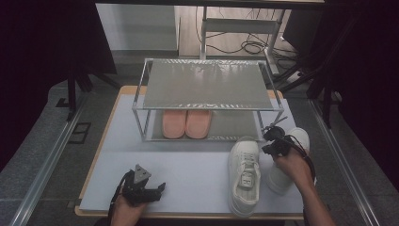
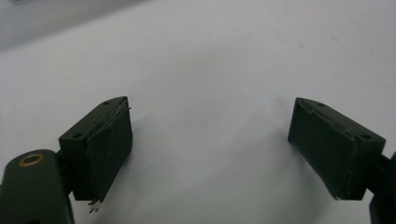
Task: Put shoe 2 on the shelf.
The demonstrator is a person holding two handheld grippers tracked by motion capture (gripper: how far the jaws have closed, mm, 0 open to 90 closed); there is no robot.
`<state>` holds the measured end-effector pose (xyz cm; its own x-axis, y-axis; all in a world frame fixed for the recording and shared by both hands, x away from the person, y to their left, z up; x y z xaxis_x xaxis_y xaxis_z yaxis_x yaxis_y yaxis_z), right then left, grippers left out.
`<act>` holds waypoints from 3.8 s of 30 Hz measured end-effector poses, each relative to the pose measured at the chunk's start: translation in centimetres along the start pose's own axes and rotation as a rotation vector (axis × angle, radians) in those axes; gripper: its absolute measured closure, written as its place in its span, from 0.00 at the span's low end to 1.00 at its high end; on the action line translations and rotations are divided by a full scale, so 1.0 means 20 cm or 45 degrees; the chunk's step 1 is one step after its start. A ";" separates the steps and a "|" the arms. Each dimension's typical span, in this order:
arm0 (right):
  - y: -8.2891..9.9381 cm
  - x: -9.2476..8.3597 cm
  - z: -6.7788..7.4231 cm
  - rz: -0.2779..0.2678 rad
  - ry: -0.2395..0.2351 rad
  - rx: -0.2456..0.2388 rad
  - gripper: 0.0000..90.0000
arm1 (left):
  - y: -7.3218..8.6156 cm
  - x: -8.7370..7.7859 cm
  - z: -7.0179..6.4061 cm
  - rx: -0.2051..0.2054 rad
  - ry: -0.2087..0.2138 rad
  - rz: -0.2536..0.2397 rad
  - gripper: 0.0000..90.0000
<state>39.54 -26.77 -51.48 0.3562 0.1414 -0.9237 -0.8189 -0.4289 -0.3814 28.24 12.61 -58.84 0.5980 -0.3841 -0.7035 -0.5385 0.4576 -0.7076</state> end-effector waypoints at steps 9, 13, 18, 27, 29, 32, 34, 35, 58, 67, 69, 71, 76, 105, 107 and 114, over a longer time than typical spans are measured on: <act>-0.02 0.08 0.02 0.125 0.005 -0.029 1.00 | 0.00 0.00 0.00 0.001 0.001 0.001 0.15; -0.02 0.09 0.02 0.140 0.018 -0.032 1.00 | 0.00 0.00 0.00 0.001 0.000 0.001 0.15; -0.02 0.09 0.03 0.119 -0.013 -0.021 1.00 | 0.00 0.00 0.00 0.002 0.001 0.002 0.15; -0.06 0.08 0.12 0.090 -0.072 -0.063 1.00 | 0.00 0.00 0.00 0.002 0.000 0.002 0.15; -0.08 0.08 0.14 0.077 -0.094 -0.066 1.00 | 0.00 0.00 0.00 0.002 0.001 0.002 0.15; -0.08 0.09 0.16 0.073 -0.099 -0.069 1.00 | 0.00 0.00 0.00 0.002 0.001 0.002 0.15; -0.09 0.09 0.17 0.072 -0.113 -0.076 1.00 | 0.00 0.00 0.00 0.002 0.001 0.003 0.15; -0.09 0.09 0.19 0.071 -0.126 -0.078 1.00 | 0.00 0.00 0.00 0.002 0.001 0.003 0.15; -0.17 0.12 0.46 0.040 -0.276 -0.177 1.00 | 0.00 0.00 0.00 0.002 0.000 0.003 0.15; -0.22 0.13 0.58 0.040 -0.290 -0.237 1.00 | 0.00 0.00 0.00 0.001 -0.001 0.002 0.15; -0.23 0.14 0.61 0.039 -0.292 -0.254 1.00 | 0.00 0.00 0.00 0.001 -0.001 0.002 0.15; -0.24 0.14 0.64 0.038 -0.299 -0.272 1.00 | 0.00 0.00 0.00 0.002 0.000 0.003 0.15; -0.25 0.15 0.68 0.044 -0.302 -0.291 1.00 | 0.00 0.00 0.00 0.002 -0.001 0.002 0.15; -0.26 0.12 0.67 -0.004 -0.332 -0.298 0.40 | 0.00 0.00 0.00 0.001 -0.003 0.000 0.15; -0.25 0.11 0.65 0.002 -0.354 -0.285 0.37 | 0.00 0.00 0.00 0.001 -0.003 0.000 0.15; -0.16 0.05 0.58 0.033 -0.354 -0.300 0.25 | 0.00 0.00 0.00 0.001 -0.002 0.000 0.15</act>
<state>37.35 -14.94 -51.55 0.1738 0.3510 -0.9201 -0.6881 -0.6251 -0.3684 28.22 12.59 -58.85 0.5992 -0.3827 -0.7032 -0.5379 0.4580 -0.7077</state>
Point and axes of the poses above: each handheld gripper's, and its own axes: x roughly forward along the jaws, y roughly out of its underside, z roughly to its left, the point moved 9 cm from there along x, roughly forward along the jaws, and after that the axes turned 8 degrees about x, right-handed, at the moved point
